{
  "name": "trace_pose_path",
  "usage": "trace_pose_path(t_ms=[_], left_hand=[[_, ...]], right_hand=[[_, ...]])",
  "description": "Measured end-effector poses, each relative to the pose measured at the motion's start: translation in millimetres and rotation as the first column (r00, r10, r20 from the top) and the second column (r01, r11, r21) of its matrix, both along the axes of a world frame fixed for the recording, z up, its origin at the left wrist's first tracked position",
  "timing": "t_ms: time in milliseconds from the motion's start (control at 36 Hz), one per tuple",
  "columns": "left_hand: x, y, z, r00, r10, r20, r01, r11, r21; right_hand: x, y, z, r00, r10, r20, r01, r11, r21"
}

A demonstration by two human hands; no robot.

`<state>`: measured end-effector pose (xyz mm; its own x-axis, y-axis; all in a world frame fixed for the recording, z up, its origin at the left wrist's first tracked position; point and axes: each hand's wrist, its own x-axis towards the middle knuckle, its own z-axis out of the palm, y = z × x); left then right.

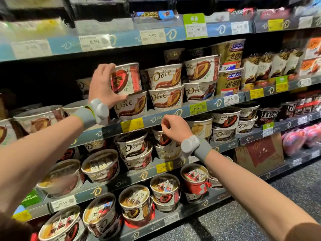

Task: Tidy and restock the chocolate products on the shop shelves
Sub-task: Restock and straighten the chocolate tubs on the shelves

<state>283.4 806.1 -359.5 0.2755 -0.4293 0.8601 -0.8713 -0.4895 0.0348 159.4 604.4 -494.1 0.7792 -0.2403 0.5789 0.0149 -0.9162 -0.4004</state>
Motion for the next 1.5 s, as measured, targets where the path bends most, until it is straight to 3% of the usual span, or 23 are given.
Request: trace_pose_path(t_ms=[194,361,583,722,833,1056,1389,1500], left_hand=[[-33.0,3.7,-8.4,0.995,-0.032,0.090,0.041,0.994,-0.103],[-51.9,-12.0,-20.3,0.996,0.003,0.088,0.004,0.997,-0.079],[-62.3,-30.2,-29.1,0.988,0.021,0.153,-0.009,0.997,-0.082],[-68.7,-35.2,-28.0,0.989,0.034,0.143,-0.027,0.998,-0.052],[-68.8,-36.6,-30.4,0.989,0.038,0.140,-0.032,0.999,-0.045],[-68.6,-34.0,-37.3,0.988,0.022,0.153,-0.019,1.000,-0.024],[-71.0,-29.3,-43.4,0.986,0.020,0.163,-0.018,1.000,-0.014],[-71.2,-29.4,-42.5,0.988,0.034,0.151,-0.030,0.999,-0.026]], right_hand=[[-2.8,-31.0,15.8,0.974,-0.178,0.142,0.173,0.984,0.049],[-20.9,-74.0,44.2,0.854,-0.386,0.349,0.344,0.922,0.180],[-29.4,-131.2,86.3,0.782,-0.570,0.252,0.553,0.821,0.140],[-20.0,-146.2,100.6,0.768,-0.589,0.250,0.618,0.784,-0.051],[-13.2,-150.5,114.8,0.814,-0.549,0.189,0.578,0.796,-0.179],[-9.8,-152.9,121.8,0.811,-0.570,0.132,0.583,0.767,-0.269],[-23.8,-146.1,124.9,0.767,-0.616,0.181,0.633,0.679,-0.372],[-28.7,-146.4,121.9,0.776,-0.599,0.198,0.626,0.690,-0.362]])
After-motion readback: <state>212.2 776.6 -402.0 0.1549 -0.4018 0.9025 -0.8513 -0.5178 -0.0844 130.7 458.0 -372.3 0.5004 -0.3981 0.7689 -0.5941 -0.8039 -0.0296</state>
